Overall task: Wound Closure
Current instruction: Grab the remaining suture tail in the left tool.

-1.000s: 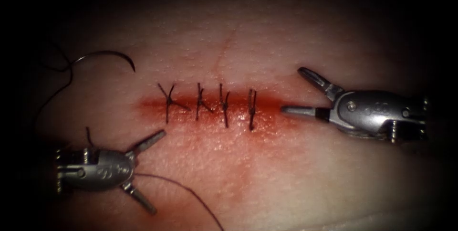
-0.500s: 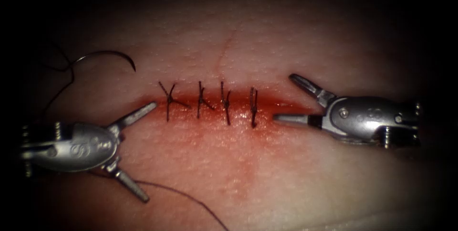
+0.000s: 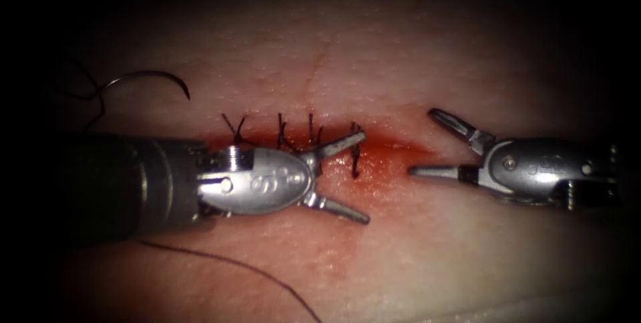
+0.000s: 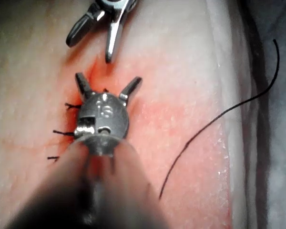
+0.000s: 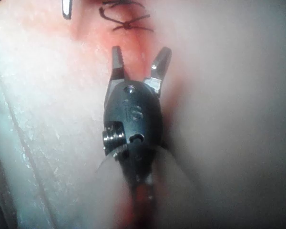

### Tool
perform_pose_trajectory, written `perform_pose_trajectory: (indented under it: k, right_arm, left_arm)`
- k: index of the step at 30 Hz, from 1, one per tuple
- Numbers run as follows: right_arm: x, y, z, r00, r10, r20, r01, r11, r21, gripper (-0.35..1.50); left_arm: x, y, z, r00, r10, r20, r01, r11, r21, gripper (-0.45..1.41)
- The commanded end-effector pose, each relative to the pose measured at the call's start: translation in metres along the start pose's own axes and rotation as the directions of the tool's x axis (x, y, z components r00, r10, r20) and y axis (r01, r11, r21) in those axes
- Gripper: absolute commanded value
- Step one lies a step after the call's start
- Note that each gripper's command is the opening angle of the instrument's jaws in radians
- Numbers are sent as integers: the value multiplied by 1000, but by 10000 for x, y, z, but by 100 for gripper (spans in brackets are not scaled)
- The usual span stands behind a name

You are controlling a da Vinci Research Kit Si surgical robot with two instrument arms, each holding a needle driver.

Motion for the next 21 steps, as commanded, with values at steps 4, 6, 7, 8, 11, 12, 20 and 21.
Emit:
perform_pose_trajectory:
  k: [4,6,7,8,11,12,20,21]
  right_arm:
    - [-3,-4,7,1000,1,-1,-1,1000,-2,113]
    - [-3,-4,8,1000,1,0,-1,1000,-3,113]
    - [-2,-5,8,1000,1,0,-1,1000,-3,113]
    - [-2,-5,9,1000,1,0,-1,1000,-4,113]
    - [-2,-6,10,1000,2,0,-2,1000,-5,113]
    - [-2,-6,10,1000,2,0,-2,1000,-5,113]
    - [-1,-6,11,1000,2,1,-2,1000,-6,113]
    - [-1,-6,11,1000,2,1,-2,1000,-7,113]
  left_arm:
    - [-12,2,9,999,-22,47,23,999,-32,19]
    - [-15,5,10,998,-29,63,32,999,-39,12]
    - [-15,5,10,997,-34,66,37,998,-40,10]
    - [-15,5,10,997,-40,68,43,998,-38,10]
    - [-15,4,9,996,-47,76,49,998,-27,10]
    - [-15,3,9,996,-47,81,49,999,-20,12]
    - [-23,-7,10,994,-49,93,50,999,-3,14]
    - [-22,-6,9,994,-50,93,50,999,-3,7]
